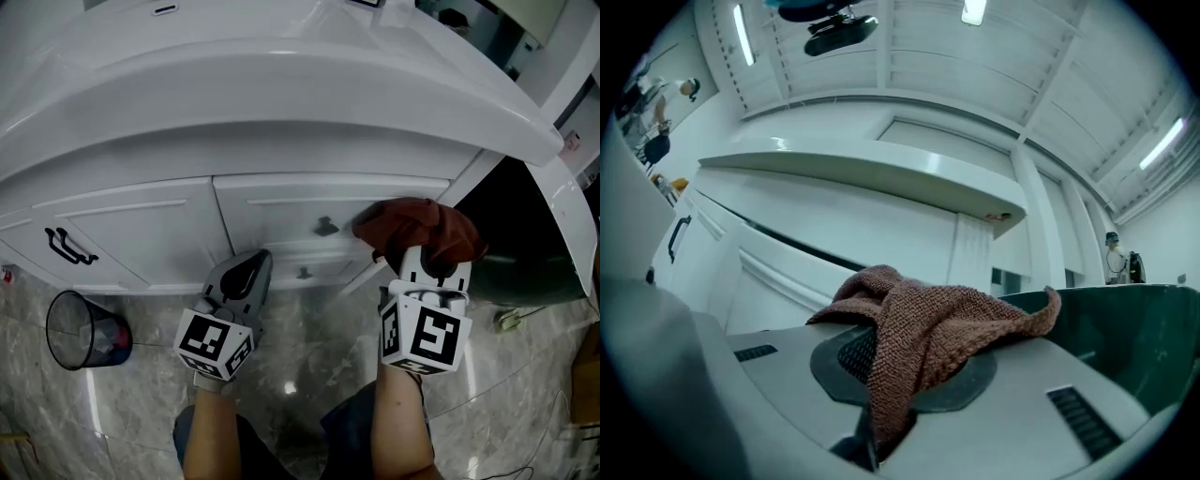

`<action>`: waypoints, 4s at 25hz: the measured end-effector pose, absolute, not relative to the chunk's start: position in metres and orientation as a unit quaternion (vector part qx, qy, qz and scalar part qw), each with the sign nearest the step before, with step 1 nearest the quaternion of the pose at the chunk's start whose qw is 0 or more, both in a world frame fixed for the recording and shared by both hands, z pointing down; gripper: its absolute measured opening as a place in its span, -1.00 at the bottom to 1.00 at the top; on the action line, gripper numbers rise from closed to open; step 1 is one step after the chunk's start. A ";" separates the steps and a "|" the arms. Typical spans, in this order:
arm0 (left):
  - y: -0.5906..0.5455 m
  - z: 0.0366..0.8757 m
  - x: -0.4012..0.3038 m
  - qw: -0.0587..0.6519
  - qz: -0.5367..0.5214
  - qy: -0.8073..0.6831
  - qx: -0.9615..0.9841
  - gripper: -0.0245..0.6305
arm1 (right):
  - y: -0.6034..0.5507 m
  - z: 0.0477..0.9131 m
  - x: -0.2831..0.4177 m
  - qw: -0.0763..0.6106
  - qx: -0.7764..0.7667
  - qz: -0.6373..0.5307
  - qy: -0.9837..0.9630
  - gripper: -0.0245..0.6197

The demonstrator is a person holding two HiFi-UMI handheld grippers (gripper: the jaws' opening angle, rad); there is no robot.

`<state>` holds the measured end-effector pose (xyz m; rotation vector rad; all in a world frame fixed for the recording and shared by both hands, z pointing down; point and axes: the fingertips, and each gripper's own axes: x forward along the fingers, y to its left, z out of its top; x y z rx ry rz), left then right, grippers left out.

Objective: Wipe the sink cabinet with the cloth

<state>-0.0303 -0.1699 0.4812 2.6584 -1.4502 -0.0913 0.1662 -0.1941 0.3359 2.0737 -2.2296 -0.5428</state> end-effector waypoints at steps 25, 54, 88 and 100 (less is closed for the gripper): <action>-0.161 0.477 -0.033 0.049 -0.019 -0.480 0.876 -0.89 | -0.184 0.331 0.048 0.009 0.549 -0.223 -0.805 -0.74; -0.162 0.487 -0.045 0.055 -0.009 -0.491 0.869 -0.89 | -0.187 0.451 -0.018 0.043 0.431 -0.034 -0.901 -0.74; -0.167 0.488 -0.023 0.061 -0.021 -0.470 0.881 -0.89 | -0.195 0.459 0.101 0.206 0.440 0.046 -0.873 -0.74; -0.167 0.485 -0.043 0.059 -0.027 -0.486 0.872 -0.89 | -0.158 0.491 0.041 0.271 0.270 0.056 -0.922 -0.74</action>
